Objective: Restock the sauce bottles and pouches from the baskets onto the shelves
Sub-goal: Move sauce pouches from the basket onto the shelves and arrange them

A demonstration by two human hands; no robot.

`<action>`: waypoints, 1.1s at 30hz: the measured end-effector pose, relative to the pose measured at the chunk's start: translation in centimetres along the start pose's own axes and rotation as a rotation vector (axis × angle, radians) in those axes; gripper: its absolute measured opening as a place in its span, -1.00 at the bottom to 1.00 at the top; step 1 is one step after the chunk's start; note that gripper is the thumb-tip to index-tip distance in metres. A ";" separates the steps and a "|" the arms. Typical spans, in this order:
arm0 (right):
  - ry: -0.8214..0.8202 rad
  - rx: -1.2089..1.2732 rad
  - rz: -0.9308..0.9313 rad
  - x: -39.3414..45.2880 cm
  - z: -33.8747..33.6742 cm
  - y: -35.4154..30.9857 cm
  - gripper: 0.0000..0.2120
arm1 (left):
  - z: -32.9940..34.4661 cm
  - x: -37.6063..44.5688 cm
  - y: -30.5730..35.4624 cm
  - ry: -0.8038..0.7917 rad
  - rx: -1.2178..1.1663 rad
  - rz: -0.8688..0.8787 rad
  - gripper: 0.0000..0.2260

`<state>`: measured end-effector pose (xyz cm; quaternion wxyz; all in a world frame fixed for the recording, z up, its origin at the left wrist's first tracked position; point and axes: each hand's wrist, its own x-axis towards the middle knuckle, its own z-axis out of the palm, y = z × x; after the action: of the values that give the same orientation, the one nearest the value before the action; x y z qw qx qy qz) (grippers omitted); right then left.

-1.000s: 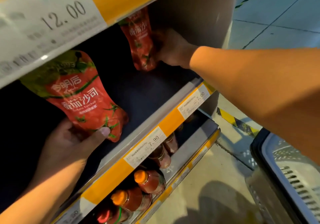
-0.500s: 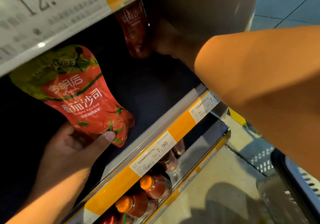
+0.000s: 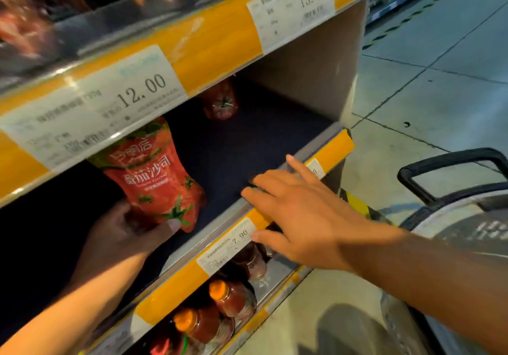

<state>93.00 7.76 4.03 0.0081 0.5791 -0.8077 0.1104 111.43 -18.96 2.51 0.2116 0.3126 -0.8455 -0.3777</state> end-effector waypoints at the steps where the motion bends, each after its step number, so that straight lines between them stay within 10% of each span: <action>1: 0.009 -0.006 0.014 -0.1 0.5 -0.4 -0.35 | 0.4 0.1 0.5 0.003 -0.030 0.022 -0.37; 11: 0.140 0.086 0.062 0.2 1.9 -0.5 -0.42 | 8.5 6.2 8.6 0.067 -0.189 -0.007 -0.73; 33: 0.392 0.221 0.042 0.0 3.7 -0.5 -0.44 | 13.0 16.7 11.0 0.195 -0.086 -0.042 -0.41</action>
<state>93.85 6.93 0.50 0.0992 0.5268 -0.7856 0.3090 87.69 -18.16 4.88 0.2982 0.3560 -0.7972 -0.3859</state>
